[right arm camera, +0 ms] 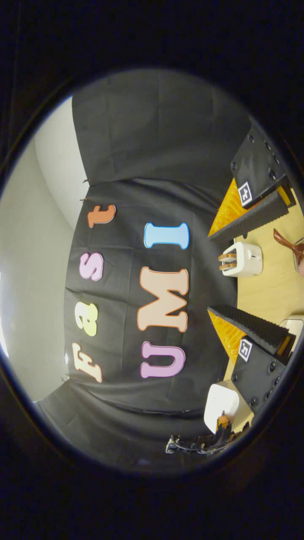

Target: Close the left gripper, press the button to open the rice cooker; take a wooden spoon from the chopstick holder with the right hand, scoop a spoonful of rice and pour it into the rice cooker, then put the wooden spoon back into the chopstick holder.

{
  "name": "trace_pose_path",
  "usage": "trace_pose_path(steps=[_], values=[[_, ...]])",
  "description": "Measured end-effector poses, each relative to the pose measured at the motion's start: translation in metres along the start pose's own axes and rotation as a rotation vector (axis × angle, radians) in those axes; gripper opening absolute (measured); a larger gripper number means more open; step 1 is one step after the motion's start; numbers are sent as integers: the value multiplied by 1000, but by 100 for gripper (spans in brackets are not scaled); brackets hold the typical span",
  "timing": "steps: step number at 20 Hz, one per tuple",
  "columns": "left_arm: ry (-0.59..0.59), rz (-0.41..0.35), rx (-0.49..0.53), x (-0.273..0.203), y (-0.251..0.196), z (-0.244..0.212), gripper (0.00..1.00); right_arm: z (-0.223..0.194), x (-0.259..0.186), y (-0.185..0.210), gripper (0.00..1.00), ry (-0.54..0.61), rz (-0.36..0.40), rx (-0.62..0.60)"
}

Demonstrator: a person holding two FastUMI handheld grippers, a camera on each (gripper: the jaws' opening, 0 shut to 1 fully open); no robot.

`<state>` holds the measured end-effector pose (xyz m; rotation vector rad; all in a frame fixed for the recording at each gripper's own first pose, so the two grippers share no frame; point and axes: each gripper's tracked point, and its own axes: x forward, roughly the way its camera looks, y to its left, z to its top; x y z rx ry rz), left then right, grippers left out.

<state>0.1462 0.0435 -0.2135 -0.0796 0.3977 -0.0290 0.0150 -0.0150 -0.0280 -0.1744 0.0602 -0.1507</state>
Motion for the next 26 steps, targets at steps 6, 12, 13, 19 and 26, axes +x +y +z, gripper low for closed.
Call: trace_pose_path(steps=[6,12,13,19,26], values=[[-20,25,32,1,-1,2,0,3,-4,-4,94,-9,8,15],[-4,7,36,-13,-9,3,19,7,-9,-25,94,-23,-9,42],[-11,20,42,-16,-7,6,30,8,-9,-28,94,-23,-9,46],[-109,47,83,-38,-10,43,82,9,-12,-53,98,-27,-18,58],[-242,31,89,-79,-30,83,90,9,-15,-81,94,-42,-23,85]])
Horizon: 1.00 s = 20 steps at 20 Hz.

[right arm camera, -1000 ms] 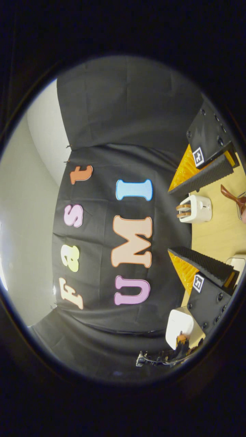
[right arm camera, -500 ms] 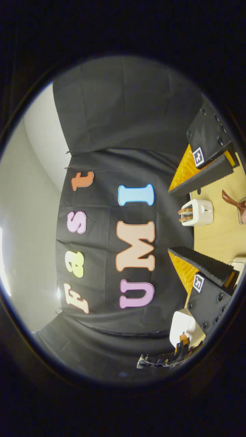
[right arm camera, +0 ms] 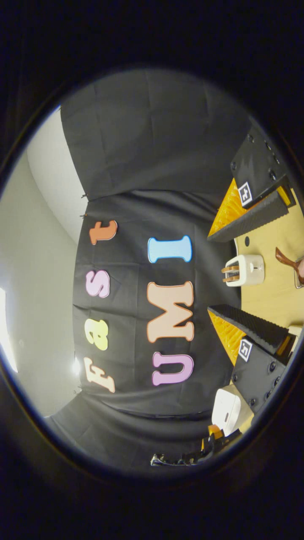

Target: Close the left gripper, press the button to open the rice cooker; take a wooden spoon from the chopstick holder with the right hand, scoop a spoonful of rice and pour it into the rice cooker, then put the wooden spoon back into the chopstick holder.

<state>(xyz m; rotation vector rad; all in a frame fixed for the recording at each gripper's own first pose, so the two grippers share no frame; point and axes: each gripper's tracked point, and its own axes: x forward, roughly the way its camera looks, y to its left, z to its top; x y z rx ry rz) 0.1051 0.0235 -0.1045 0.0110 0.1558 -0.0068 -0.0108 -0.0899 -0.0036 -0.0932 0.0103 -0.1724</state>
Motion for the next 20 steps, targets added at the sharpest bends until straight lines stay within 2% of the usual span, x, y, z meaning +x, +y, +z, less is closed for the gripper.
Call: trace_pose_path(steps=[2,4,5,7,8,9,10,12,16,20], values=[[29,11,-2,3,3,-11,90,-2,-1,-6,94,9,-2,11],[46,16,-14,9,6,-19,86,-1,-3,-13,94,10,-17,11],[49,21,-12,12,7,-22,83,0,-4,-16,97,9,-25,6],[50,38,-1,21,16,-26,65,0,-6,-20,100,10,-37,-6],[51,36,-1,25,16,-28,50,0,-6,-21,100,11,-42,-11],[59,29,-2,28,16,-32,47,0,-5,-20,100,11,-47,-15],[71,14,-7,33,14,-38,29,0,-6,-20,100,12,-50,-19],[96,-4,-14,40,13,-49,17,-1,-5,-15,97,15,-53,-27],[132,-23,-19,52,15,-64,0,-6,-2,-1,94,30,-43,-50],[170,-36,-30,62,15,-80,0,-7,1,14,94,36,-29,-71]])
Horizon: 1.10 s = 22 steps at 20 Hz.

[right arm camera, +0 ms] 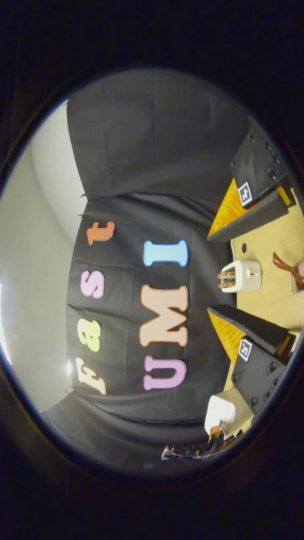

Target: Close the left gripper, press the button to open the rice cooker; take a wooden spoon from the chopstick holder with the right hand, scoop a spoonful of rice and pour it into the rice cooker, then put the wooden spoon back into the chopstick holder.

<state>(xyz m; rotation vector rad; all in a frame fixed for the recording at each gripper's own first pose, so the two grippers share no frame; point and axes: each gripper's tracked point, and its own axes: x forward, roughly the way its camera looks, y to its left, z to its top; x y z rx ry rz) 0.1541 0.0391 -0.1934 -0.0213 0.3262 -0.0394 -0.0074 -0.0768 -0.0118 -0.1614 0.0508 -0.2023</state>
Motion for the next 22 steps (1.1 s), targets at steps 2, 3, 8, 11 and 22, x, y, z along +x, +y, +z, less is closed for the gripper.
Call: trace_pose_path(steps=[2,3,8,11,22], values=[[20,-5,-11,3,1,-8,1,3,1,5,94,-9,5,-16],[32,-8,-21,3,1,-12,0,4,1,6,94,-9,8,-18],[29,-8,-66,6,3,-18,0,4,5,11,100,-2,13,-1],[44,6,-71,7,3,-23,0,2,6,17,97,3,21,-6],[-123,40,100,1,-2,53,0,7,1,5,94,-19,23,19]])
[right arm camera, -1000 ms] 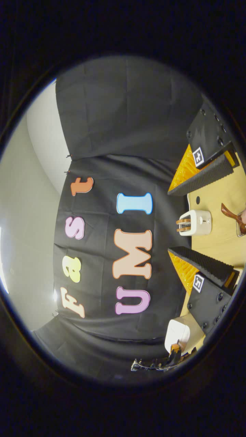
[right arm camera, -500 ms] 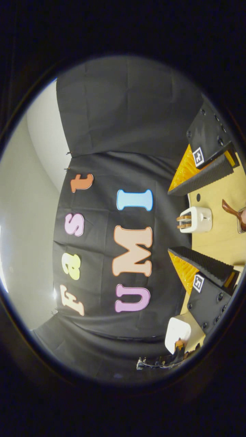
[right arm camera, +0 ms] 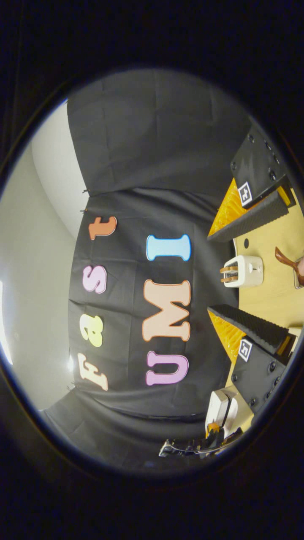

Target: Close the left gripper, press the button to open the rice cooker; take a wooden spoon from the chopstick holder with the right hand, scoop a spoonful of rice and pour it into the rice cooker, then put the wooden spoon back into the chopstick holder.

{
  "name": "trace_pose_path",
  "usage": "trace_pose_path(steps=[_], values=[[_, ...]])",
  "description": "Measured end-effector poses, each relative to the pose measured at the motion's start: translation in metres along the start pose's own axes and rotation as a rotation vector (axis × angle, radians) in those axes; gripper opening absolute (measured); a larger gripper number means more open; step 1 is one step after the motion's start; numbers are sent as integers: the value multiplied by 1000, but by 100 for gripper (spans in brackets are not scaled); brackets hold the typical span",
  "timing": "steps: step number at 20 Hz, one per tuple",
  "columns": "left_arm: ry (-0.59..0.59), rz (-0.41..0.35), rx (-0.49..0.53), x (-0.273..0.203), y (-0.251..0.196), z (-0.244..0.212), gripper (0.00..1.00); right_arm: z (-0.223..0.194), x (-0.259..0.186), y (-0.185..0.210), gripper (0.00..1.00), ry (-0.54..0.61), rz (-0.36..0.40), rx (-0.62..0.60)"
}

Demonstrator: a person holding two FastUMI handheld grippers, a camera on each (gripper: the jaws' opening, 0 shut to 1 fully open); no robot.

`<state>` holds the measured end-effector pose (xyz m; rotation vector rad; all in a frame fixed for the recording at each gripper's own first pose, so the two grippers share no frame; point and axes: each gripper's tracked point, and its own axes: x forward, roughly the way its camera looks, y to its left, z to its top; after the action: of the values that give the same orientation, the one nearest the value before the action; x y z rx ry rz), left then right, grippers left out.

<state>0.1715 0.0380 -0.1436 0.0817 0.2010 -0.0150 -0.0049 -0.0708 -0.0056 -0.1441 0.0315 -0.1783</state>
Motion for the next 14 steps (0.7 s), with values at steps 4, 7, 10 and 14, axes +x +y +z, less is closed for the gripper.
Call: trace_pose_path(steps=[4,7,10,14], values=[[-46,2,0,-7,0,28,6,4,0,-7,94,-13,0,19],[-76,-5,21,-20,-6,44,32,4,1,-14,97,-20,-1,25],[-149,-20,25,-40,-16,76,65,0,5,-21,96,-20,-3,23],[-207,-63,21,-71,-38,104,88,-5,13,-36,94,-17,-8,22]])
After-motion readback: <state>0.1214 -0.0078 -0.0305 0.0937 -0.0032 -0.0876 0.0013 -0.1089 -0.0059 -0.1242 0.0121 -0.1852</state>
